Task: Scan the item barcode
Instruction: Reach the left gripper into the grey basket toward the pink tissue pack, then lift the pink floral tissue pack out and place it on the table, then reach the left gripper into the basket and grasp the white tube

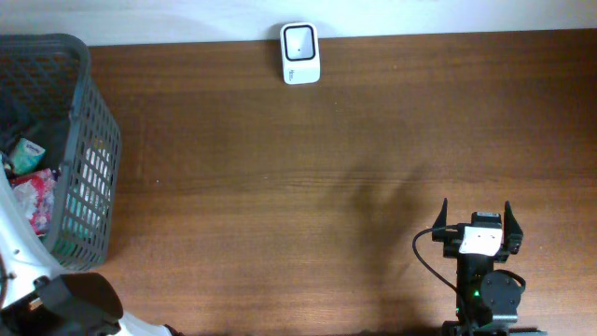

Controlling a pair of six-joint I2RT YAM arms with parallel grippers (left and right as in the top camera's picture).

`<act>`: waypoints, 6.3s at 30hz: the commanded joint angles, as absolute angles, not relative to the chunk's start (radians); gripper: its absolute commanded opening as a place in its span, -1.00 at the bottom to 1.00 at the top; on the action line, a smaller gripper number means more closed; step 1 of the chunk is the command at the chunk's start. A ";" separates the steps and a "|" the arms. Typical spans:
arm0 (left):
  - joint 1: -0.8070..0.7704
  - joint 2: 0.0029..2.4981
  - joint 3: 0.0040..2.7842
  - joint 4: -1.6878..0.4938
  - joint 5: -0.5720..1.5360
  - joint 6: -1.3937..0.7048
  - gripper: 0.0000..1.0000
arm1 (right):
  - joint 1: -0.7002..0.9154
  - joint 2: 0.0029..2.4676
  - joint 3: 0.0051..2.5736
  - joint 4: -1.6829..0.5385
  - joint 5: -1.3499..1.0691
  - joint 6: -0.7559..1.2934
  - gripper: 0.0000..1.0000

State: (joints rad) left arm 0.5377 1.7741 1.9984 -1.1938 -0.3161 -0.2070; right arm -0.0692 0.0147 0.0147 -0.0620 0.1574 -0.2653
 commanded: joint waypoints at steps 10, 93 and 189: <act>0.574 2.097 2.011 -1.314 -0.296 -0.204 0.89 | -0.067 0.008 0.006 -0.064 0.170 -0.265 0.97; 0.415 2.025 3.005 -1.688 -0.102 -0.405 0.98 | -0.067 0.008 0.006 -0.064 0.170 -0.265 0.97; 0.653 1.982 1.428 -0.770 0.378 0.393 -0.86 | -0.067 0.008 0.006 -0.064 0.170 -0.265 0.97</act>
